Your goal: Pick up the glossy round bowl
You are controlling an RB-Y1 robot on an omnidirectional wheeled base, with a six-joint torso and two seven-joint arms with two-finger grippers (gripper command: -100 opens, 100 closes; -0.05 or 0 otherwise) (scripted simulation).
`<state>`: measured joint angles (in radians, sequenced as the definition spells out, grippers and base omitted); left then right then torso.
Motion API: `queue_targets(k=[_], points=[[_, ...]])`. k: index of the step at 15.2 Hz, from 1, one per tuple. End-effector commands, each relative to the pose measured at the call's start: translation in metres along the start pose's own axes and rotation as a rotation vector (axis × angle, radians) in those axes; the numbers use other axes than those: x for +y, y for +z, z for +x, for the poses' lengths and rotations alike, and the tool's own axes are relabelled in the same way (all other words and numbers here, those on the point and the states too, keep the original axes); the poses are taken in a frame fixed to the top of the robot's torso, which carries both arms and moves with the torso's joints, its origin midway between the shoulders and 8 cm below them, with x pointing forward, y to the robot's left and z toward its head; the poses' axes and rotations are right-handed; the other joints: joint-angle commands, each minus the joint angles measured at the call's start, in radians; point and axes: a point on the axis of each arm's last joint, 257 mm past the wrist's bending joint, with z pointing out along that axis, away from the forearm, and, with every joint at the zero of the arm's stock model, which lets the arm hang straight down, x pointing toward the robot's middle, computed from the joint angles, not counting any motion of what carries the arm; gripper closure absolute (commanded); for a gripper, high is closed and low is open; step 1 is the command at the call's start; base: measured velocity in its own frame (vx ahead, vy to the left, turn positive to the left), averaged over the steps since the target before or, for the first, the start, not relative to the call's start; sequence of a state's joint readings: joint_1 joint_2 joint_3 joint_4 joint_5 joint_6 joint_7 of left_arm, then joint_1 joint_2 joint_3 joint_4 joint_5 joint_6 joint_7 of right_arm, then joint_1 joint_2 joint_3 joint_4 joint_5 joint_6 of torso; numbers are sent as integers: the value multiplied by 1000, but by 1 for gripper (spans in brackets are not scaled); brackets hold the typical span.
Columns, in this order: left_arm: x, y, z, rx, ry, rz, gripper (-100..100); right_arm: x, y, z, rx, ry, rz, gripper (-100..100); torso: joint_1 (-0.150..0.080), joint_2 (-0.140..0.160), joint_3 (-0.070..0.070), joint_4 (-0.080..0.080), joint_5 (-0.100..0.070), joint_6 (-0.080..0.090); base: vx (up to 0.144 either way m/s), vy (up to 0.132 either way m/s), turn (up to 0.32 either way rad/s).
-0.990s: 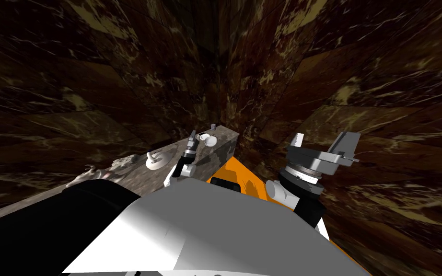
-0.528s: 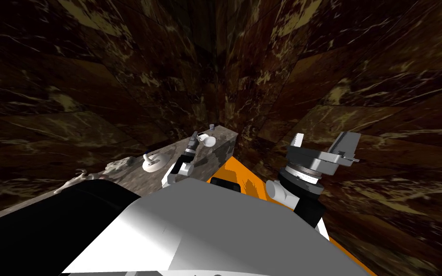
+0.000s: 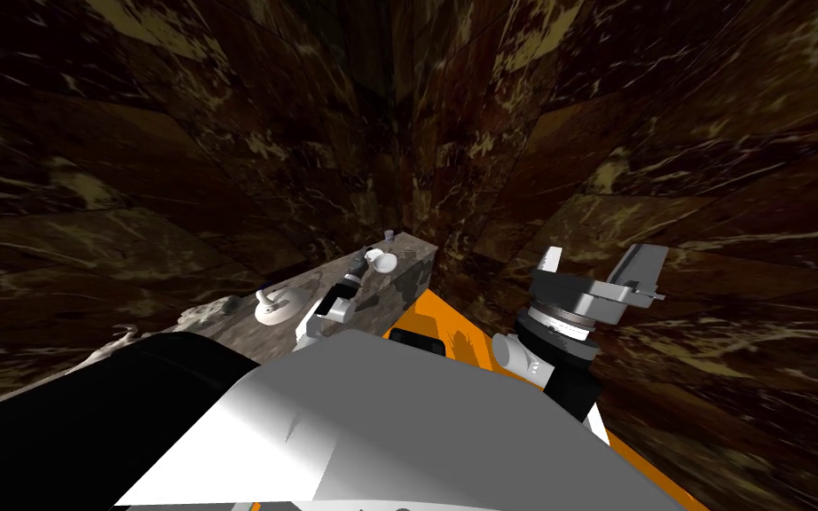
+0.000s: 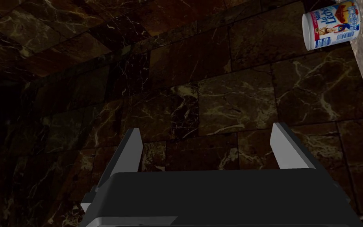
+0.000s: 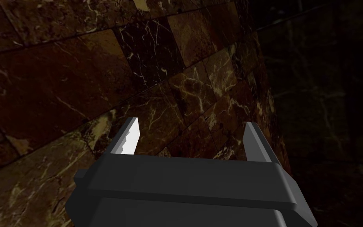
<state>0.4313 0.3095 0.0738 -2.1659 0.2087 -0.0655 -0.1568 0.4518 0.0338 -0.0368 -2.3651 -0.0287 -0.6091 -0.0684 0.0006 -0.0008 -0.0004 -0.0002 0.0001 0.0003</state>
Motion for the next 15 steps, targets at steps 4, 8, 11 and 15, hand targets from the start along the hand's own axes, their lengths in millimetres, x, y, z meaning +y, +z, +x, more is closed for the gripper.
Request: queue_targets(k=[4,8,11,15], points=[[27,1,-3,25,10,-108,-100,0,0,0,0,0,0,0,0,0,0,0,0,0,7,6,-57],[45,0,-5,41,17,-176,-100,0,0,0,0,0,0,0,0,0,0,0,0,0,5,3,-54],[61,-1,-8,57,24,-241,-100,0,0,0,0,0,0,0,0,0,0,0,0,0,10,6,-64],[79,-3,-11,74,31,-312,-100,0,0,0,0,0,0,0,0,0,0,0,0,0,9,5,-55]])
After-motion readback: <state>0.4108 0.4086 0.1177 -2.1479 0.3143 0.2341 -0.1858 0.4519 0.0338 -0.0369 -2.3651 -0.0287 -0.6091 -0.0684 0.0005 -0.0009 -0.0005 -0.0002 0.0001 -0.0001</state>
